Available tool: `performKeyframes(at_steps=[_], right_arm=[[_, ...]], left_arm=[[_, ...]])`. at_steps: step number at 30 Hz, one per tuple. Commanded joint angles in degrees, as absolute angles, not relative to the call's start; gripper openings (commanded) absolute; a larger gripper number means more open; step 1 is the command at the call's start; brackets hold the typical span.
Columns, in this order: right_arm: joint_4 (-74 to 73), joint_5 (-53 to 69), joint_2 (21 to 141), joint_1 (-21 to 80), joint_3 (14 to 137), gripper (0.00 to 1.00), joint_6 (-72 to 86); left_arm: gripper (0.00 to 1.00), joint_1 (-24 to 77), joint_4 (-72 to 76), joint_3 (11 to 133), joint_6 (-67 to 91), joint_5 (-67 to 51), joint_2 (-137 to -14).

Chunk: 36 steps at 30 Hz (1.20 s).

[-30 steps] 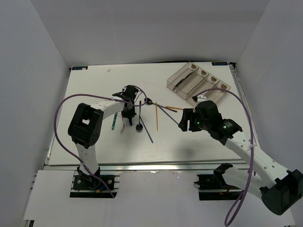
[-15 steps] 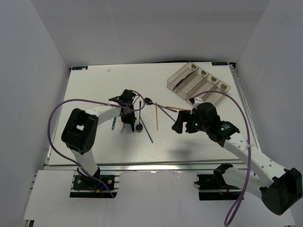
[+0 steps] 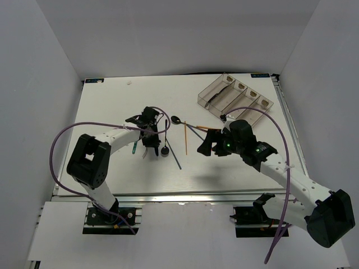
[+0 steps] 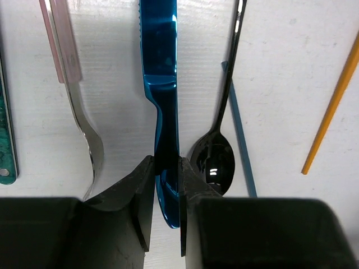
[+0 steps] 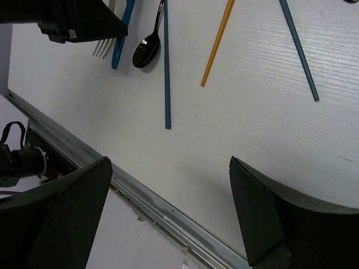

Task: Sort the eating utensils into containers

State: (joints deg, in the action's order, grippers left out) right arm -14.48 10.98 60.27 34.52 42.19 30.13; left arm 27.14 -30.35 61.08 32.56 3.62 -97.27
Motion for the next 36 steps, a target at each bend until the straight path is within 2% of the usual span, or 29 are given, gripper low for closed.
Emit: performKeyframes(at_steps=[1,36], right_arm=[[-11.07,12.57,60.38,34.37,41.92,0.89,31.38],[-7.57,13.98,62.84,34.45,42.27,0.89,34.09]], left_arm=[[0.00,27.60,-32.68,60.82,31.73,4.91,-98.08],[0.00,29.44,-34.28,63.37,33.05,6.24,-88.86]])
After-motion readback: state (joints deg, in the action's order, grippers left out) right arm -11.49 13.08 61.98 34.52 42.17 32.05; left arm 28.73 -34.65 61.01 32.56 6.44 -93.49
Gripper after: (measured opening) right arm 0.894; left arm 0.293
